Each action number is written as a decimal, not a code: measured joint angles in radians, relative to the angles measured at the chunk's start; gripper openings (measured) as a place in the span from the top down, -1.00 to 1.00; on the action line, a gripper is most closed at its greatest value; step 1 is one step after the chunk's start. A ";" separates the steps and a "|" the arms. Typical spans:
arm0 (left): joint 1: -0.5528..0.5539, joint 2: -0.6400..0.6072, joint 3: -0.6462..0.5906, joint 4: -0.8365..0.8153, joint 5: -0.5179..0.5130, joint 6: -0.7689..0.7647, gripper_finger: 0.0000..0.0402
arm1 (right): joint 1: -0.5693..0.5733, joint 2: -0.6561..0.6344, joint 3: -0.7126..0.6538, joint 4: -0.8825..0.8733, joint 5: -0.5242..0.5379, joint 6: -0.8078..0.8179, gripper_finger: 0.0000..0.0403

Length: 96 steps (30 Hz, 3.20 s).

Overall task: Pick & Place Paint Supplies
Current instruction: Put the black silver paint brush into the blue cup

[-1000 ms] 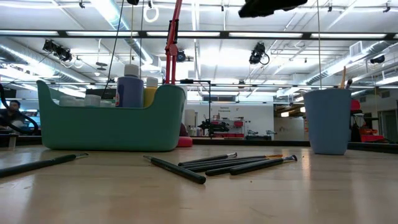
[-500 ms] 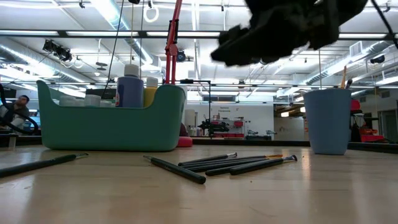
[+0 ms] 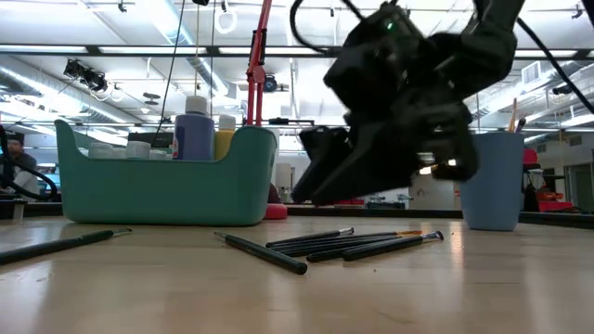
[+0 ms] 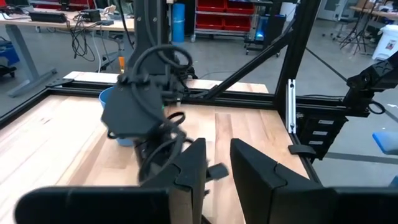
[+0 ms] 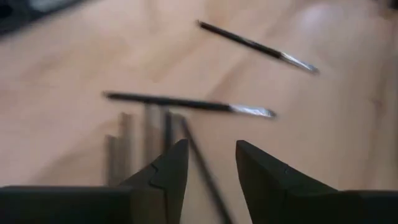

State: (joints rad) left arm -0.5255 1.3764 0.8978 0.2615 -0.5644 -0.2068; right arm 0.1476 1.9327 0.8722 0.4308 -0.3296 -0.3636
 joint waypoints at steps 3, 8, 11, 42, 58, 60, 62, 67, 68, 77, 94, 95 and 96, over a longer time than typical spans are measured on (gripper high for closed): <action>0.000 0.000 0.000 0.000 0.000 0.001 0.59 | -0.021 0.024 0.000 -0.003 0.021 -0.021 0.29; 0.000 0.000 0.000 -0.001 0.000 0.001 0.59 | -0.050 0.077 0.000 -0.001 -0.078 -0.050 0.36; 0.000 0.000 0.000 -0.001 0.001 0.001 0.59 | -0.062 0.098 0.002 0.017 -0.091 -0.071 0.43; 0.000 0.000 0.000 -0.002 0.001 0.001 0.59 | -0.080 0.044 -0.003 0.097 -0.176 -0.035 0.95; 0.000 0.000 0.000 -0.002 0.001 0.001 0.59 | -0.063 -0.207 -0.002 -0.319 -0.040 -0.070 0.95; 0.000 0.000 0.000 -0.002 0.001 0.001 0.59 | -0.055 -0.263 -0.001 -0.413 0.004 -0.081 0.95; 0.000 0.000 0.000 -0.002 0.001 0.001 0.59 | -0.044 -0.324 -0.001 -0.501 0.042 -0.082 0.95; 0.000 0.000 0.000 -0.002 0.001 0.001 0.59 | -0.013 -0.487 0.000 -0.762 0.226 -0.091 0.95; 0.000 0.000 0.000 -0.002 0.001 0.001 0.59 | -0.008 -0.519 0.000 -0.818 0.277 -0.093 0.95; 0.000 0.000 0.000 -0.001 0.001 0.019 0.59 | -0.019 -0.773 0.000 -1.172 0.587 -0.127 0.95; 0.000 0.000 0.000 -0.001 0.000 0.020 0.59 | -0.022 -0.889 0.000 -1.462 0.879 -0.279 0.95; 0.000 0.000 0.000 -0.001 0.000 0.020 0.59 | -0.022 -0.889 0.000 -1.462 0.880 -0.283 0.95; 0.000 0.000 0.000 -0.001 0.000 0.020 0.59 | -0.022 -0.888 0.000 -1.462 0.880 -0.286 0.95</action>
State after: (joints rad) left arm -0.5259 1.3765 0.8980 0.2605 -0.5640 -0.1871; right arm 0.1261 1.0443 0.8722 -1.0313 0.5503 -0.6501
